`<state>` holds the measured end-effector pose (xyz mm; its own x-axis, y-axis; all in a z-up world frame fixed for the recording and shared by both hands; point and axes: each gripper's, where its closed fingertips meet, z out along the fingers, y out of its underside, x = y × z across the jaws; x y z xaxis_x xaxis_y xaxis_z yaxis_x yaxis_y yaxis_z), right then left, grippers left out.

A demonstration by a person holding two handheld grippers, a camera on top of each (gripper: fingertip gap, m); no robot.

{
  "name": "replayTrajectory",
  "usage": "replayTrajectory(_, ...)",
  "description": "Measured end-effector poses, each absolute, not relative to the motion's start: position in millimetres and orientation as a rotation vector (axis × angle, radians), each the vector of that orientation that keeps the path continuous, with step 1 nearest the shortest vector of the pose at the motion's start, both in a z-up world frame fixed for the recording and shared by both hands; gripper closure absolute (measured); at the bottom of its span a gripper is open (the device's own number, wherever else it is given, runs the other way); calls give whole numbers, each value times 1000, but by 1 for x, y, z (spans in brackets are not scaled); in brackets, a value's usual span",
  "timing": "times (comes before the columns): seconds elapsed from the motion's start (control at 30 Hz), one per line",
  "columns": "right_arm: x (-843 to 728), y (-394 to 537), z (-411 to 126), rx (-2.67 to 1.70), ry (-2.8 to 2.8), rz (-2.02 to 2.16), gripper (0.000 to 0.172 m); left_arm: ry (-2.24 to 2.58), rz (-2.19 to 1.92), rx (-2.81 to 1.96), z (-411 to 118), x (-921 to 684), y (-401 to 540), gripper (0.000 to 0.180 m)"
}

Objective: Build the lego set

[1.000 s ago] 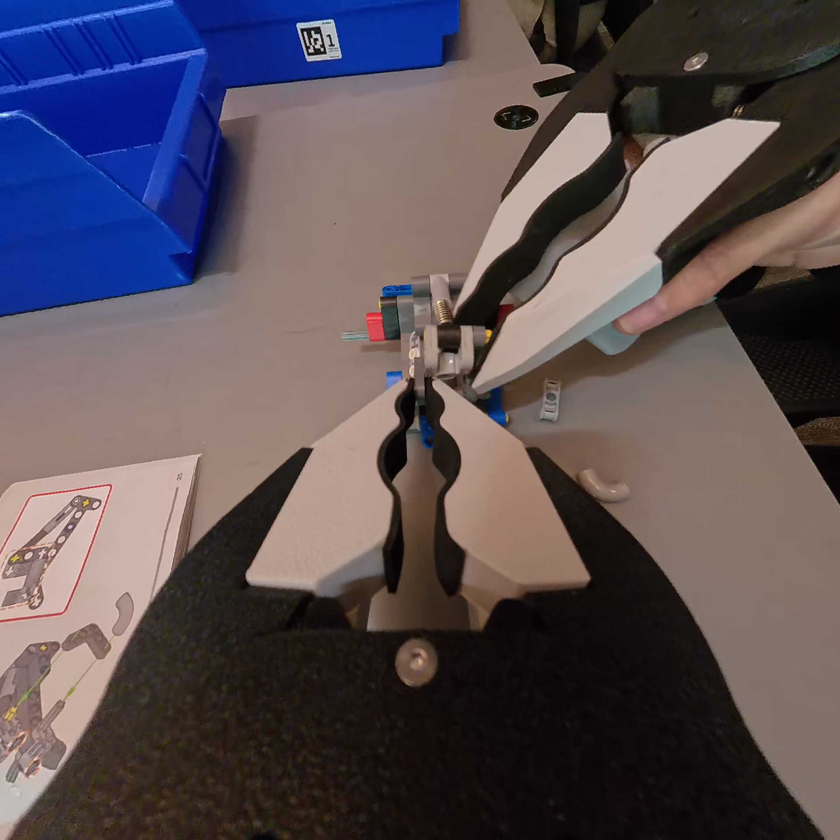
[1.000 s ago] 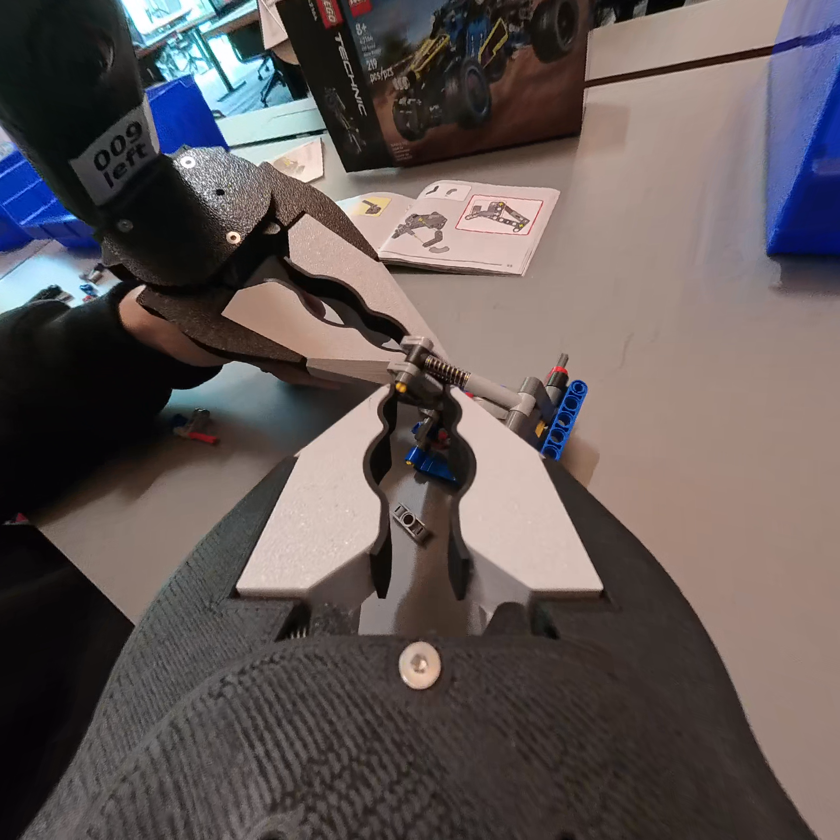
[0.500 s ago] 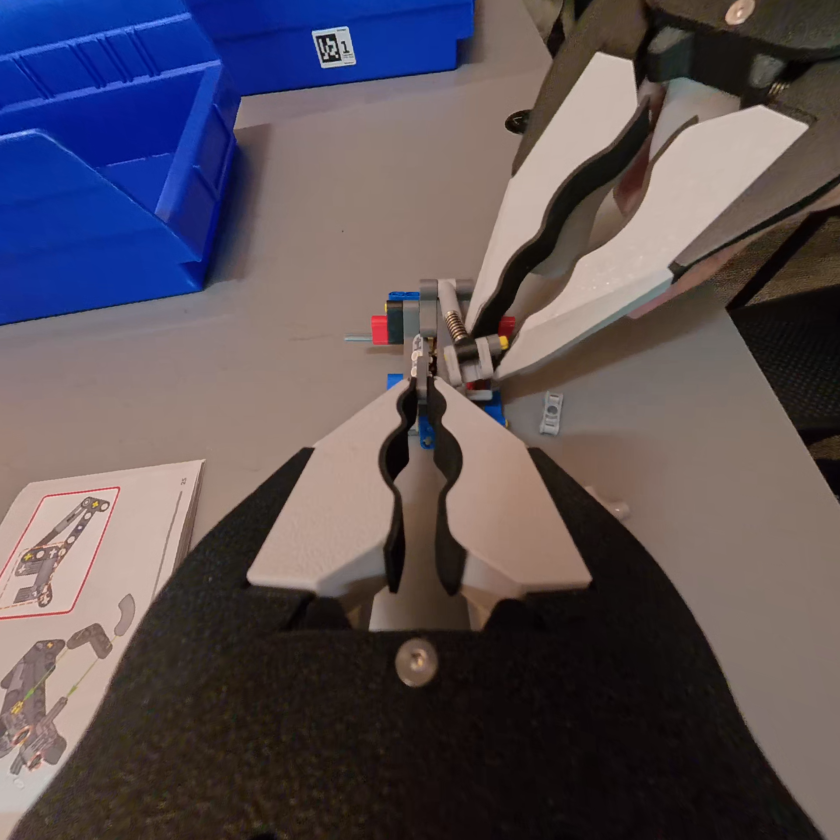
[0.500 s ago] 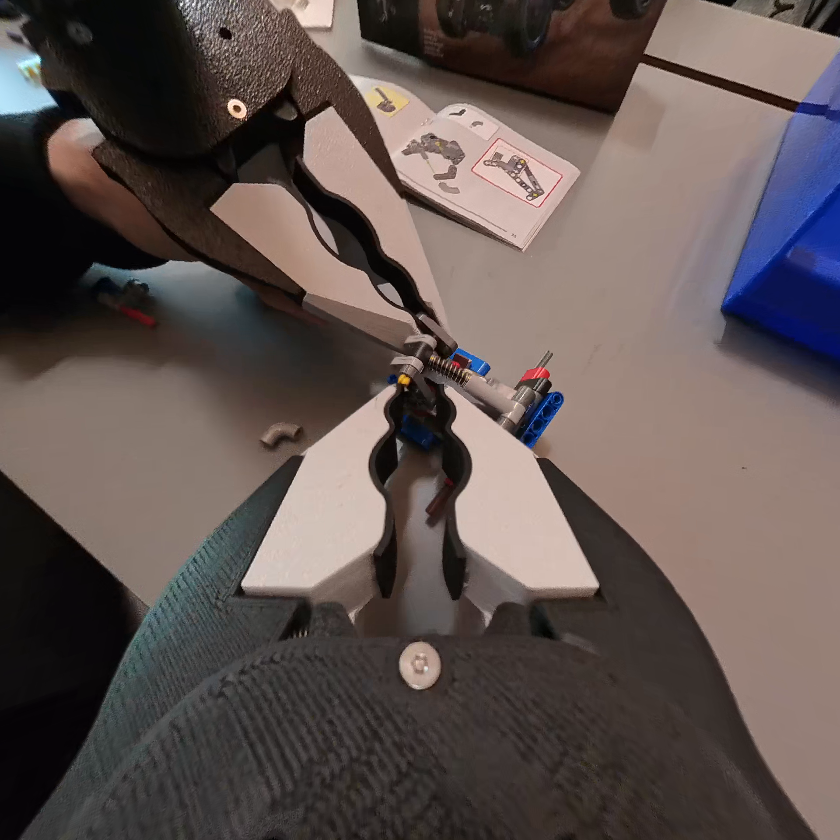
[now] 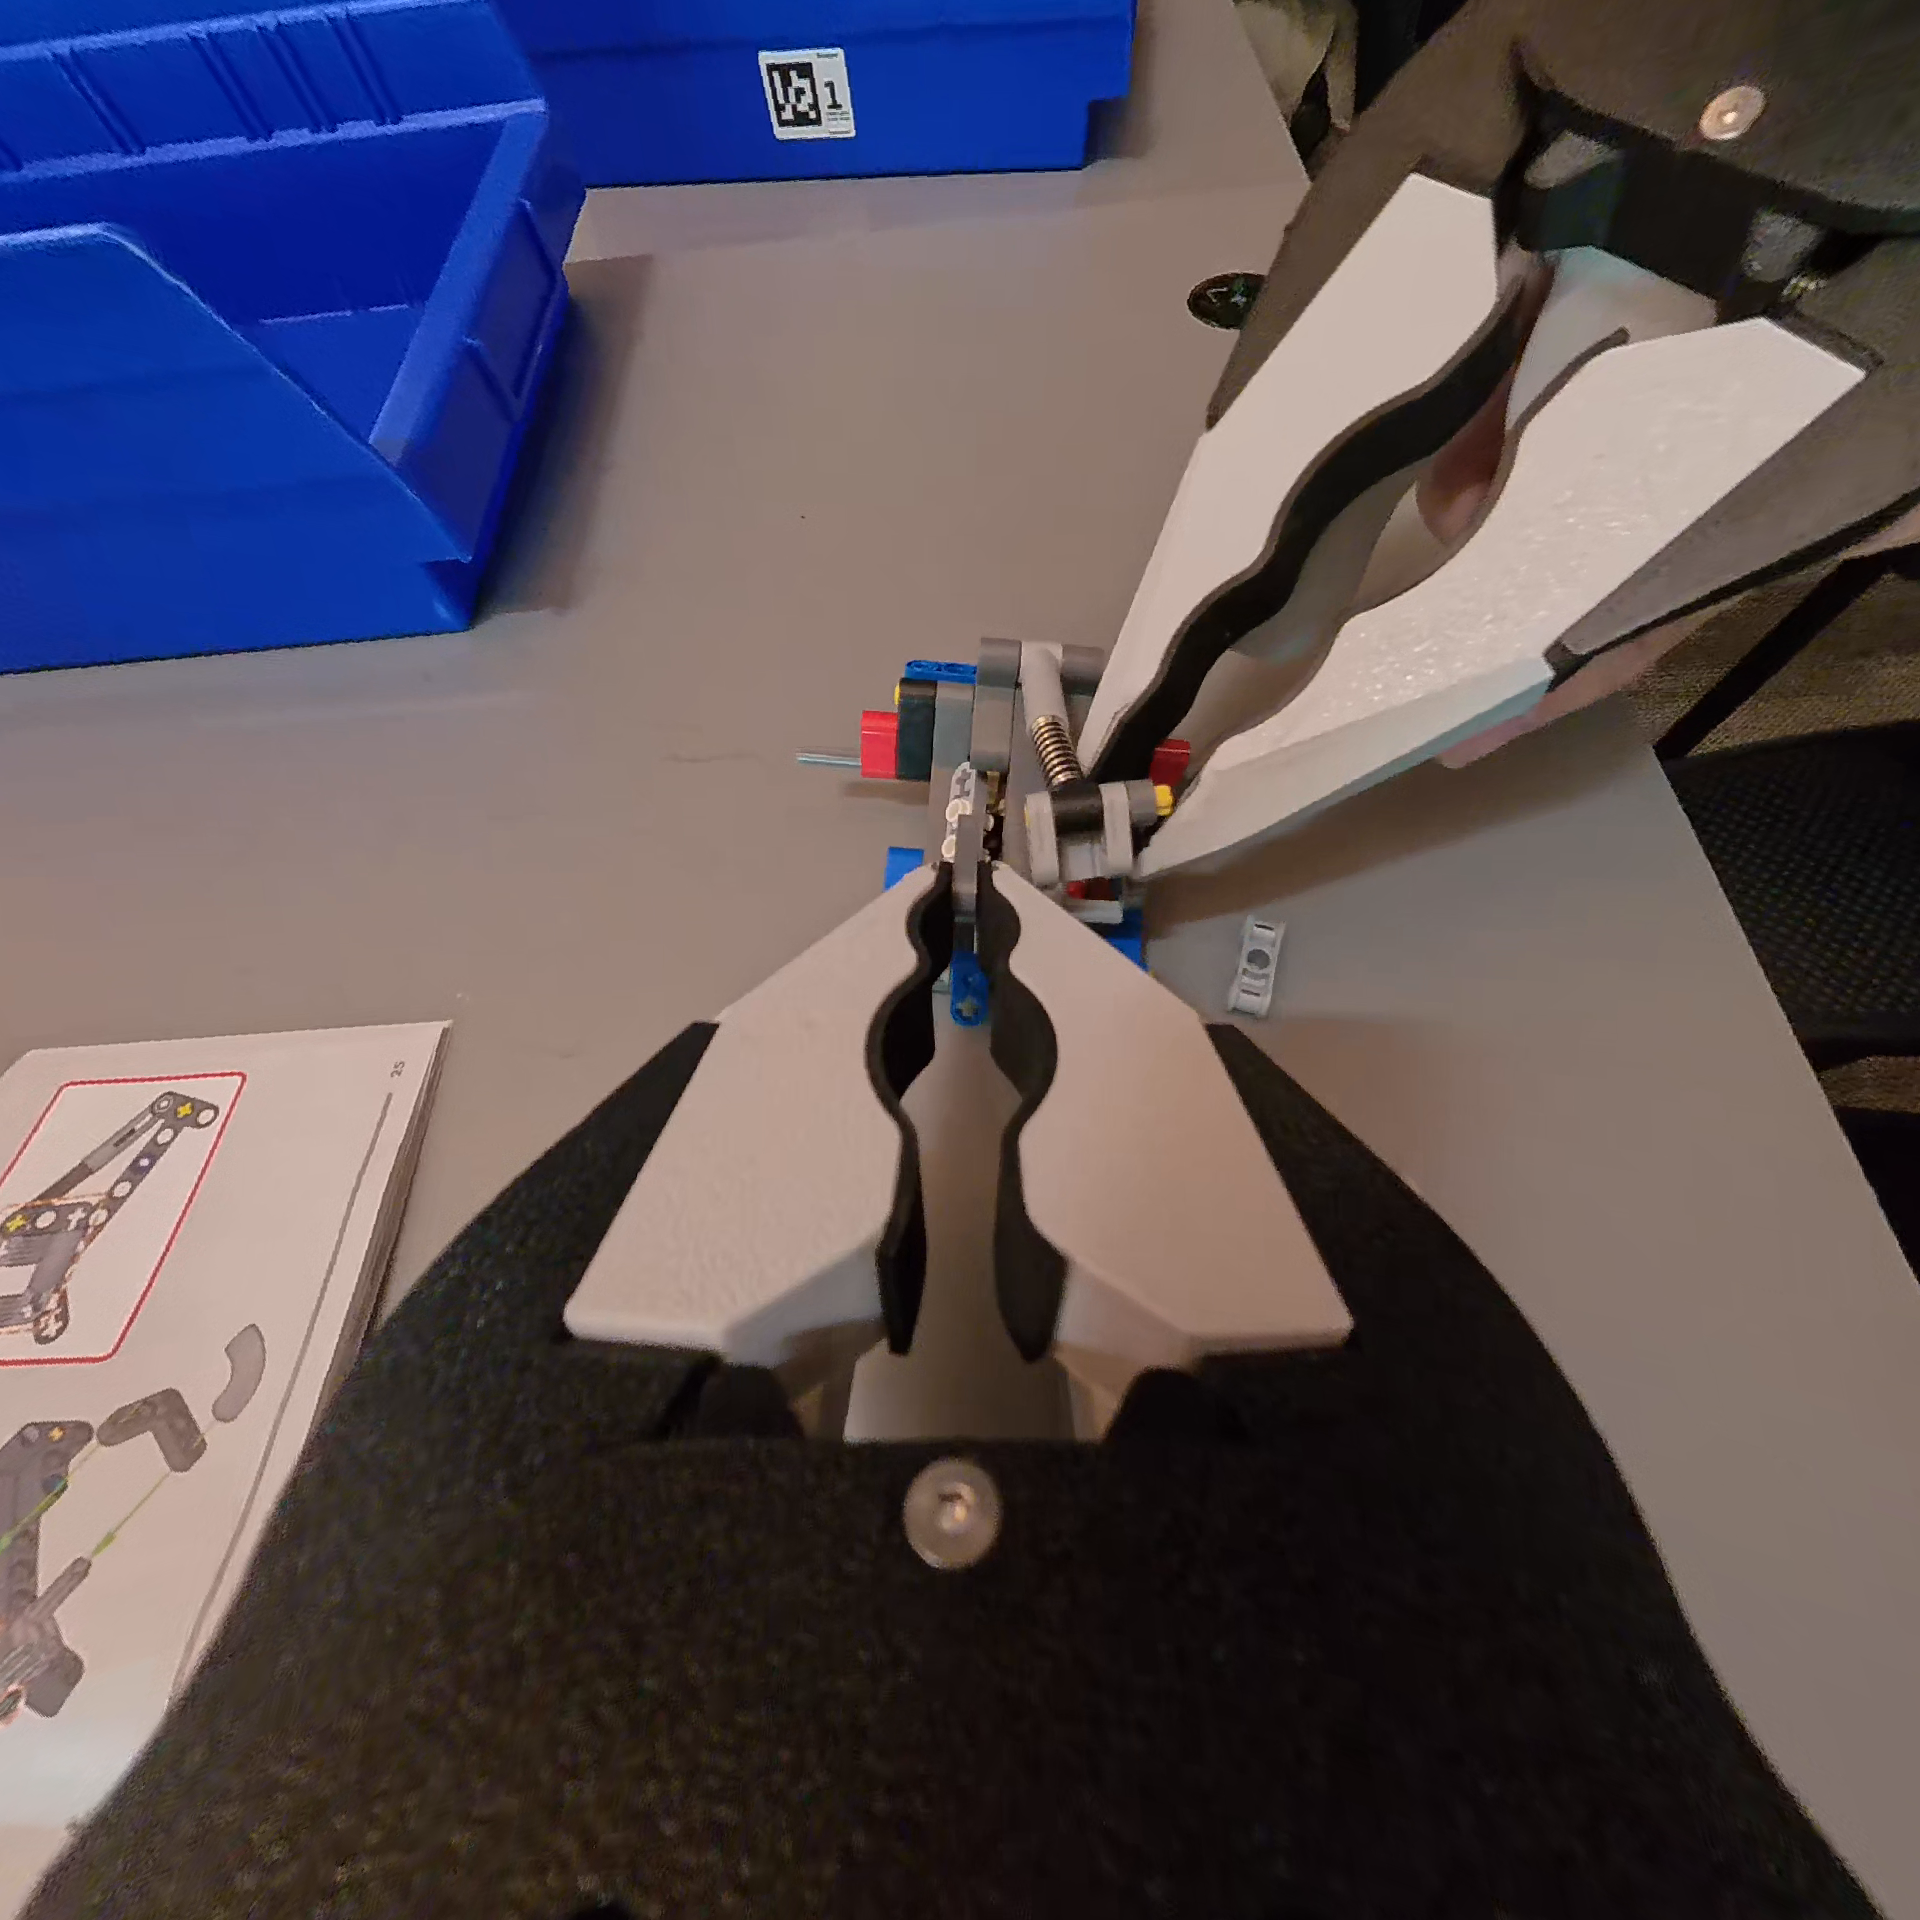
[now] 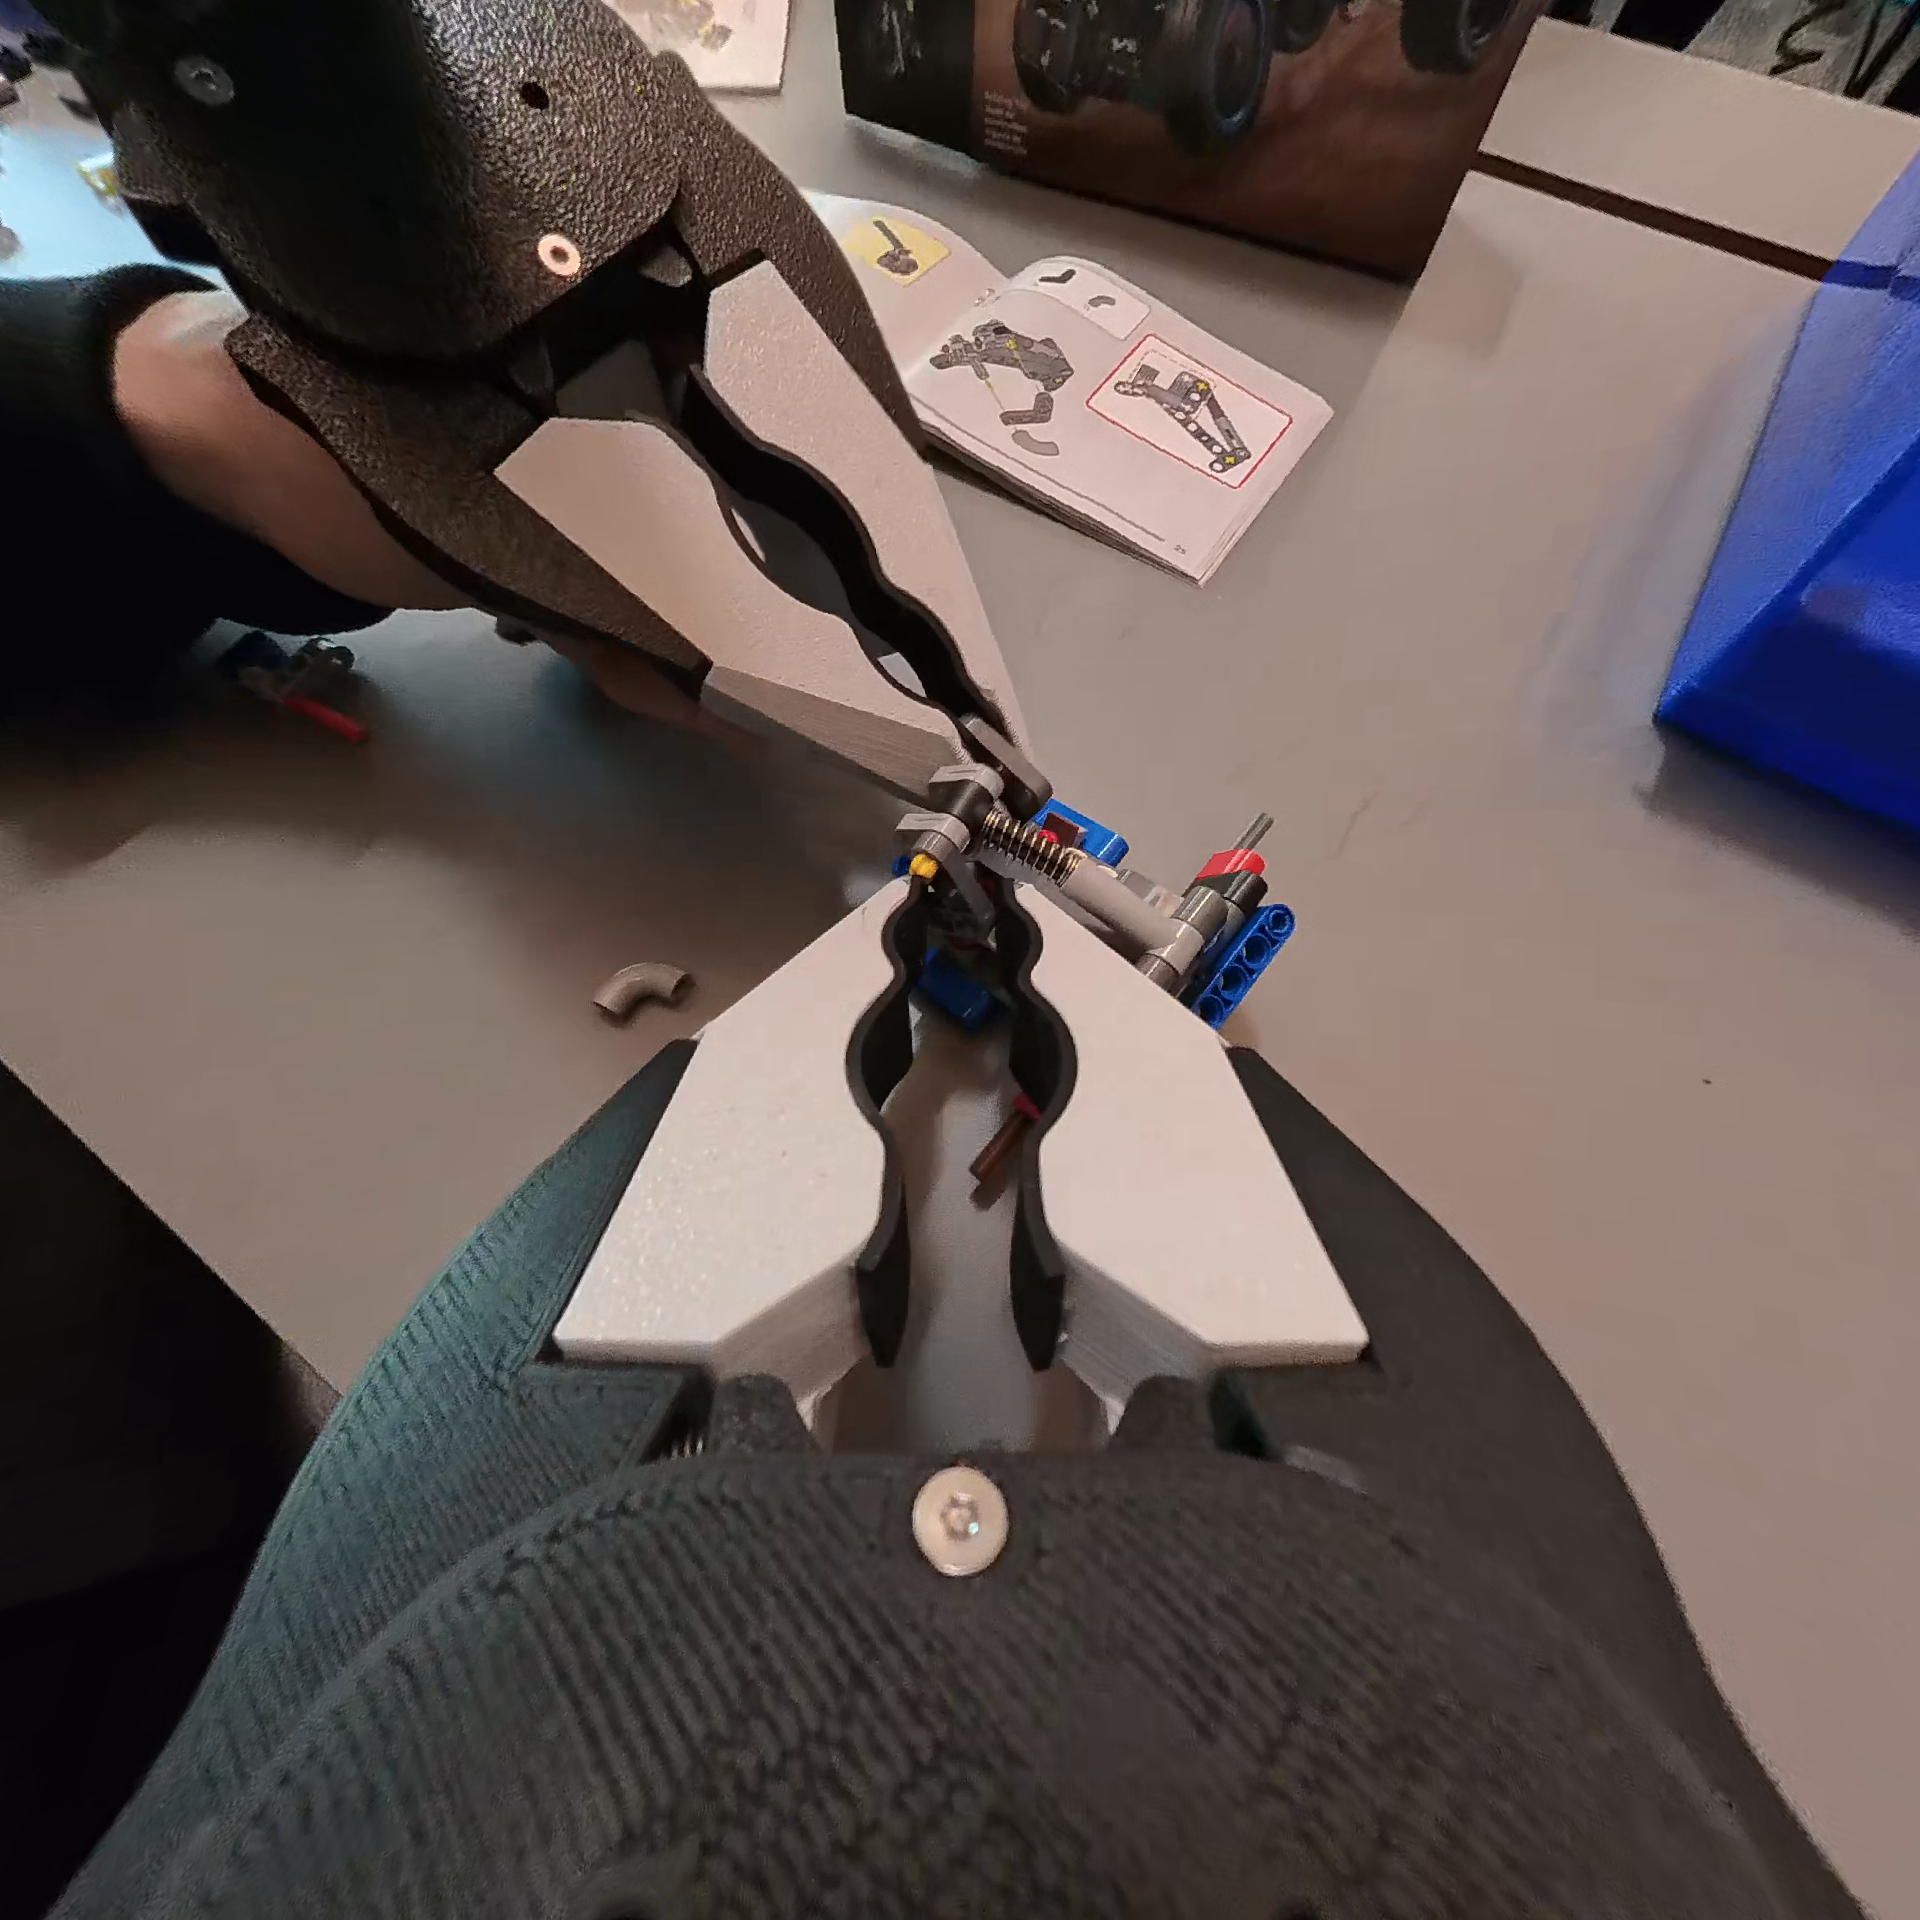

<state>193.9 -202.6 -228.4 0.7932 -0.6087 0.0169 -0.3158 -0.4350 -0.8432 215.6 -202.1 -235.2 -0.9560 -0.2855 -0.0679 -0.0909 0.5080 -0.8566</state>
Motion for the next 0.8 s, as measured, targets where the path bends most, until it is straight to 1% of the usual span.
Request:
replayTrajectory(0.37,199,-202,-227,-1972,704,-489,163,2536,-1486,-243,-232,213,-199,180)
replayTrajectory(0.5,200,-203,-226,-1966,712,-482,163,2543,-1532,-177,-228,207,-194,169)
replayTrajectory(0.7,200,-204,-226,-1959,719,-462,163,2571,-1474,-37,-234,197,-193,167)
replayTrajectory(0.8,200,-204,-226,-1959,721,-454,163,2524,-1425,-41,-235,201,-197,167)
